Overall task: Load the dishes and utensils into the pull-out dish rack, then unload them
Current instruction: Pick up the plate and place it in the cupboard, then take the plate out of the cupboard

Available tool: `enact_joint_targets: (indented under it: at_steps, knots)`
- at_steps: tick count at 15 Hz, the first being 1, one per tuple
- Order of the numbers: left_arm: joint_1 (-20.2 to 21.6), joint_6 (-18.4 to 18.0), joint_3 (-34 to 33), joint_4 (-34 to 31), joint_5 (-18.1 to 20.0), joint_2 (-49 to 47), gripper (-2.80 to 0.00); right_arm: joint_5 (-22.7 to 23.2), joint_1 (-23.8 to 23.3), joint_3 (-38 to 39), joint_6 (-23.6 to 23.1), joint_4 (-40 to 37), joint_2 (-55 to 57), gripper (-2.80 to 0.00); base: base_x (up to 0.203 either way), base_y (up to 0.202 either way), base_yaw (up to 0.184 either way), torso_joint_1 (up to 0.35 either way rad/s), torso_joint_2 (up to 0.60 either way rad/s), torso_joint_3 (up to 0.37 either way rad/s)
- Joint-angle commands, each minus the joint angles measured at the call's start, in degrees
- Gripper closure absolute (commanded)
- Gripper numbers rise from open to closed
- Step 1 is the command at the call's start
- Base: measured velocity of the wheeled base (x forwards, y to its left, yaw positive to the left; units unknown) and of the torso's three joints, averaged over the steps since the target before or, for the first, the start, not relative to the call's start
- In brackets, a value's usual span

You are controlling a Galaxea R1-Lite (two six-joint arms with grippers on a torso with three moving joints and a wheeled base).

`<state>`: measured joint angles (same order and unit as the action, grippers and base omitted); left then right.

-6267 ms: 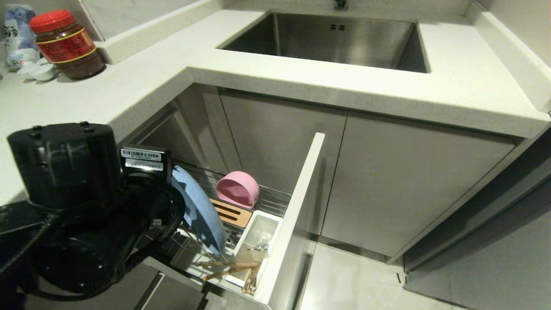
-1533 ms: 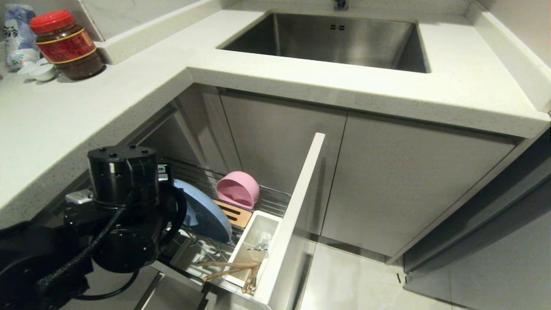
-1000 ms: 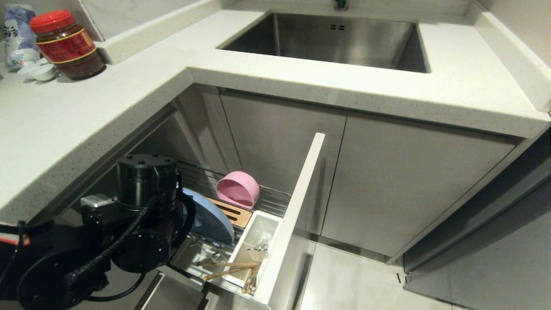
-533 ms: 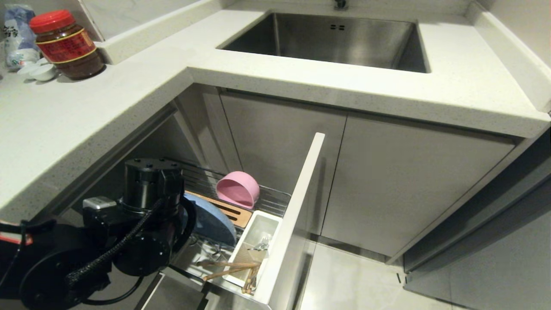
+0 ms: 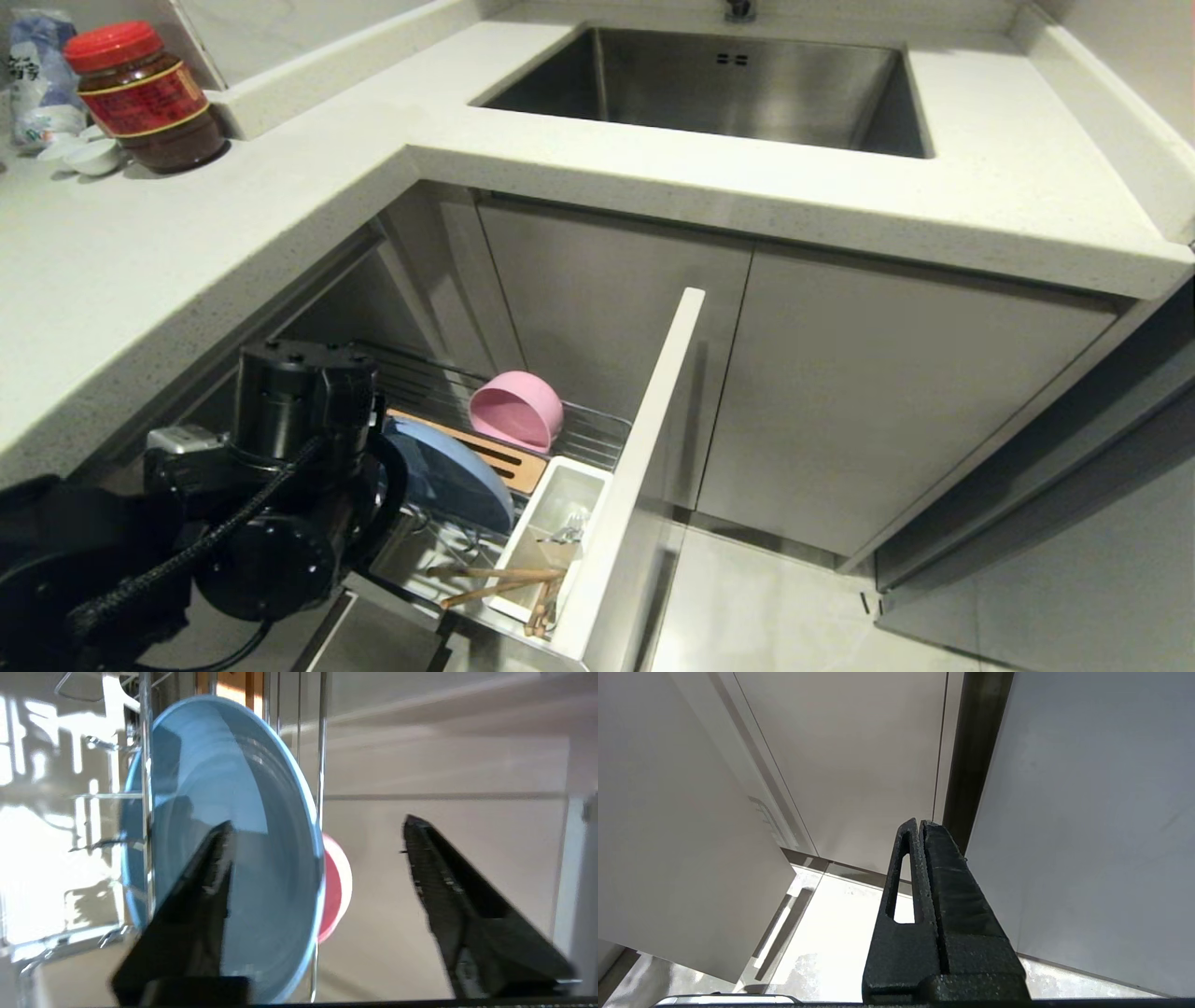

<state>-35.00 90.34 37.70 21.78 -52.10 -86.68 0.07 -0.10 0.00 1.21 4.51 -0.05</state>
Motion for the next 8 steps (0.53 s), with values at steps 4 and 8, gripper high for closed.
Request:
enact_joint_targets:
  at_steps: [4, 8]
  knots:
    - [-4.94, 0.33, 2.58, -11.51, -0.34, 11.65, 0.0, 0.01, 0.01, 1.49, 0.02, -0.02, -0.04, 0.0, 0.0, 0.0, 0.0, 0.0, 0.0, 0.0]
    - [-7.1, -7.92, 8.26, -18.49, -0.77, 20.43, 0.0, 0.01, 0.01, 1.49, 0.02, -0.01, -0.04, 0.0, 0.0, 0.0, 0.0, 0.0, 0.0, 0.0]
